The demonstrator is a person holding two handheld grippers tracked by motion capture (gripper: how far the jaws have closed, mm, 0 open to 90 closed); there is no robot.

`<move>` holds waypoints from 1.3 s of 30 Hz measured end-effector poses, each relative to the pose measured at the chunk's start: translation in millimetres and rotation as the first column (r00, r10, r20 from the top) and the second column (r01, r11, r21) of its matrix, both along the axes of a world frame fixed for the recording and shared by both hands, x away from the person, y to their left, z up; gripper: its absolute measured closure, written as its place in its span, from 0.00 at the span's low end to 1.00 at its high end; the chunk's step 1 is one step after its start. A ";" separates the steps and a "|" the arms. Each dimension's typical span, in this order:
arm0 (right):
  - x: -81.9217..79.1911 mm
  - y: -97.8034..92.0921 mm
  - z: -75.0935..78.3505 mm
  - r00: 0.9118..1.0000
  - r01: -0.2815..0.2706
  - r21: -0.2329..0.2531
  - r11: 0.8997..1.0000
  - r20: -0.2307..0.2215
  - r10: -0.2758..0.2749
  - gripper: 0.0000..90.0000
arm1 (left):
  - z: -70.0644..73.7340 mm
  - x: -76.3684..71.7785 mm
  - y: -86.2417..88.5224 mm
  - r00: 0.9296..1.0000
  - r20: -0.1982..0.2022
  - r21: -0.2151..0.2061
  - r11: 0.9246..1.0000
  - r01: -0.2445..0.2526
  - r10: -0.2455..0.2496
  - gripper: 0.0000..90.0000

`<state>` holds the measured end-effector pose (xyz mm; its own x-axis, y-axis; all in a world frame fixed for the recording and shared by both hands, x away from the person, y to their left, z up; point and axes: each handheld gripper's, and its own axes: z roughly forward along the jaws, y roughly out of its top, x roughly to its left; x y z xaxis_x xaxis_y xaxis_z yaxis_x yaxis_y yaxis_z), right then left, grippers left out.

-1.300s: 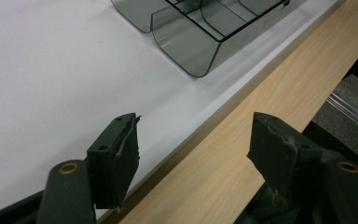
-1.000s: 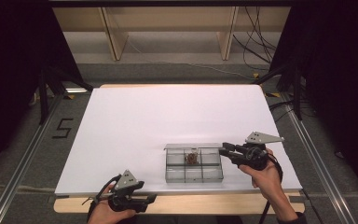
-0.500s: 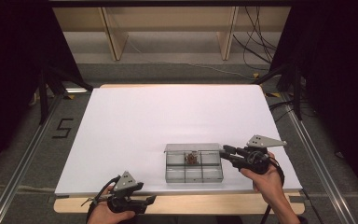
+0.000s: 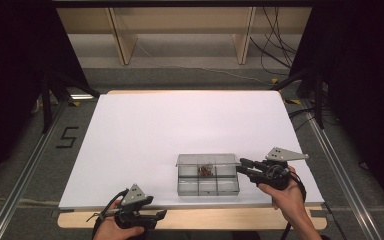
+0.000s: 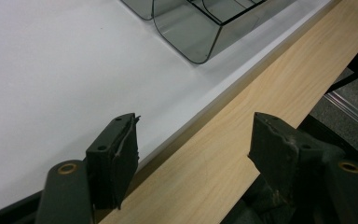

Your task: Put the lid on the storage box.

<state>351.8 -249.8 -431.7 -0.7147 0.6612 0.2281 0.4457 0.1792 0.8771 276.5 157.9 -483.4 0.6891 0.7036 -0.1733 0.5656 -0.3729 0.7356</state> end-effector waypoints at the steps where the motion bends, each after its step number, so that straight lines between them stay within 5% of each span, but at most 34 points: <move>1: -1.0 -0.3 -0.1 1.000 -0.004 -0.001 1.000 -0.019 0.004 0.76 | -0.4 -0.4 -0.4 1.000 0.000 -0.007 1.000 -0.004 0.004 0.36; 9: -7.0 0.0 -1.2 0.999 0.003 0.011 1.000 -0.053 -0.003 0.76 | -1.8 -1.0 0.3 1.000 -0.015 -0.014 1.000 -0.011 0.011 0.36; 29: -17.3 -2.9 -7.3 0.999 -0.012 -0.002 1.000 -0.033 0.012 0.76 | -2.2 -1.5 1.4 1.000 -0.012 -0.004 1.000 -0.024 0.024 0.36; 35: -21.2 -4.2 -12.9 0.994 -0.011 0.054 0.999 -0.112 0.017 0.76 | -2.8 -1.5 1.7 1.000 -0.013 -0.009 1.000 -0.020 0.020 0.36; 39: -19.4 -7.3 -18.4 0.993 -0.030 0.066 0.997 -0.112 0.038 0.79 | -2.8 -1.5 2.0 1.000 -0.012 -0.006 1.000 -0.024 0.024 0.36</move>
